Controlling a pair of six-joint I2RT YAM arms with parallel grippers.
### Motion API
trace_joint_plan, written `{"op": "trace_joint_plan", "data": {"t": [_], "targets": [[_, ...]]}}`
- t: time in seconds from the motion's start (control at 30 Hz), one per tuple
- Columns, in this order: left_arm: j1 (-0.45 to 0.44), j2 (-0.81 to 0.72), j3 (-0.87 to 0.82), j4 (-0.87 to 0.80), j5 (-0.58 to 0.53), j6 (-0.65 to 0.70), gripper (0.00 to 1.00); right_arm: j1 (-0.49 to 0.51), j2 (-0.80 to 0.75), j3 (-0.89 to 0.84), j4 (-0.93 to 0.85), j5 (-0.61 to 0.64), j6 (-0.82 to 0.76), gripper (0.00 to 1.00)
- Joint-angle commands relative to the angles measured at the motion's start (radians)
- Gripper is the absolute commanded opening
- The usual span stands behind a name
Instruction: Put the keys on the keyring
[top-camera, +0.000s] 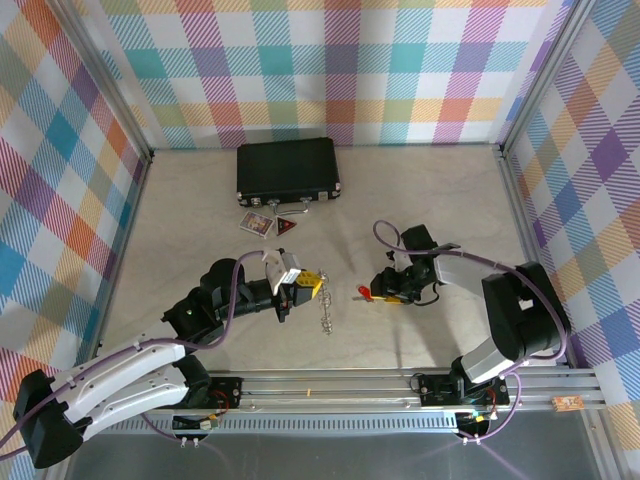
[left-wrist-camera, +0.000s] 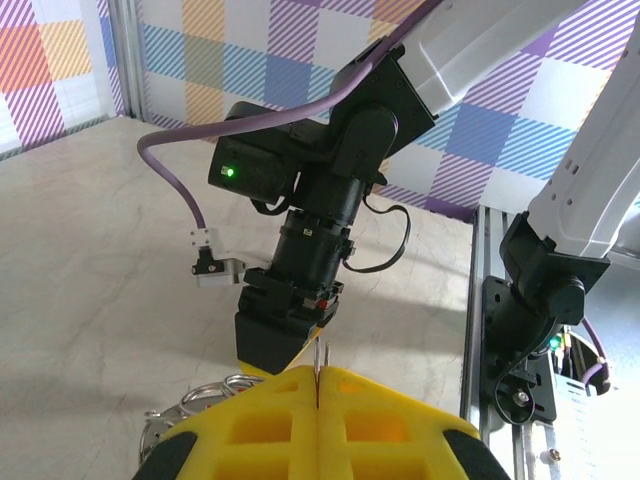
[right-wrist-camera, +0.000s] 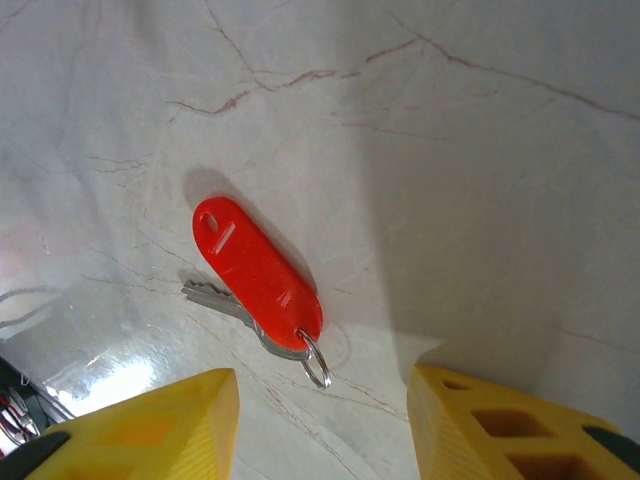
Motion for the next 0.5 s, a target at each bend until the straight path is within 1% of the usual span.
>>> {"op": "trace_joint_plan", "data": {"t": [0.0, 0.13, 0.37, 0.47], "targets": [[0.011, -0.004, -0.011, 0.076, 0.032, -0.016, 0.00, -0.004, 0.022, -0.018, 0.024, -0.044, -0.003, 0.43], [0.014, -0.012, -0.012, 0.068, 0.030, -0.017, 0.00, -0.004, 0.031, -0.025, 0.027, -0.048, -0.012, 0.36], [0.021, -0.007, -0.008, 0.068, 0.034, -0.018, 0.00, -0.003, 0.048, -0.029, 0.042, -0.069, -0.017, 0.28], [0.023, -0.006, -0.008, 0.071, 0.038, -0.019, 0.00, -0.004, 0.053, -0.027, 0.042, -0.071, -0.023, 0.28]]}}
